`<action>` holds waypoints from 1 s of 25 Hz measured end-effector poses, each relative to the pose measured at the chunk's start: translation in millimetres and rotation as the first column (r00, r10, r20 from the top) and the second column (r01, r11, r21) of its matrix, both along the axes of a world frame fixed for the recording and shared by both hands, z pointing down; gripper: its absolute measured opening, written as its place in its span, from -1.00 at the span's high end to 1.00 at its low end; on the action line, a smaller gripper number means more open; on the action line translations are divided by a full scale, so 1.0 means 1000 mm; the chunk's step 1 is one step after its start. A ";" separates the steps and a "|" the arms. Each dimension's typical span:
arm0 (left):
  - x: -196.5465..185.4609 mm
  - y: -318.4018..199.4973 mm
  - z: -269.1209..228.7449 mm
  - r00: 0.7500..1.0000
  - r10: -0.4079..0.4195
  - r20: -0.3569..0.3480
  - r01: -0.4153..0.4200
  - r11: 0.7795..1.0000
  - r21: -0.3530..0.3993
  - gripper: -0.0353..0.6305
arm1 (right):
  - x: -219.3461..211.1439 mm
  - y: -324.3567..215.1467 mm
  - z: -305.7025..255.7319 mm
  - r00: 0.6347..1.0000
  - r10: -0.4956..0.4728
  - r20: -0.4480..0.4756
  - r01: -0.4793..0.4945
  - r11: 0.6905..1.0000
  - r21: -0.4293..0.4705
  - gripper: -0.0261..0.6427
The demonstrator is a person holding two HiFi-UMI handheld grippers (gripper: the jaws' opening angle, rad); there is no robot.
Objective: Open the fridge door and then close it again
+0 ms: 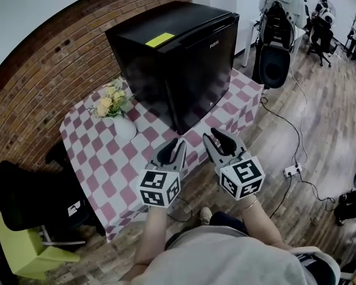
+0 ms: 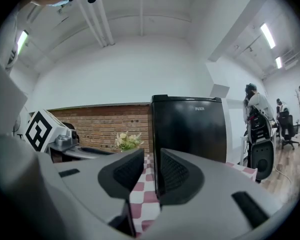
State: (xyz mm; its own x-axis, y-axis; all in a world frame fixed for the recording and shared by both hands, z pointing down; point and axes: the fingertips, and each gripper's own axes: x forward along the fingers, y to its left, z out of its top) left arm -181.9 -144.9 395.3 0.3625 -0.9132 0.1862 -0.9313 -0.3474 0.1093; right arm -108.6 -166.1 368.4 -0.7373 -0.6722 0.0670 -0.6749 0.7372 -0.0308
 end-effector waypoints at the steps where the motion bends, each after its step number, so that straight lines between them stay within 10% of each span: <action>1: 0.001 -0.008 -0.002 1.000 -0.010 0.001 0.010 1.000 0.008 0.71 | 0.001 -0.009 -0.001 1.000 -0.007 0.000 0.007 1.000 0.003 0.66; 25: -0.009 -0.081 0.019 0.996 -0.090 0.001 0.090 0.995 -0.036 0.71 | -0.008 -0.076 0.019 0.992 -0.116 -0.039 0.116 0.993 -0.010 0.62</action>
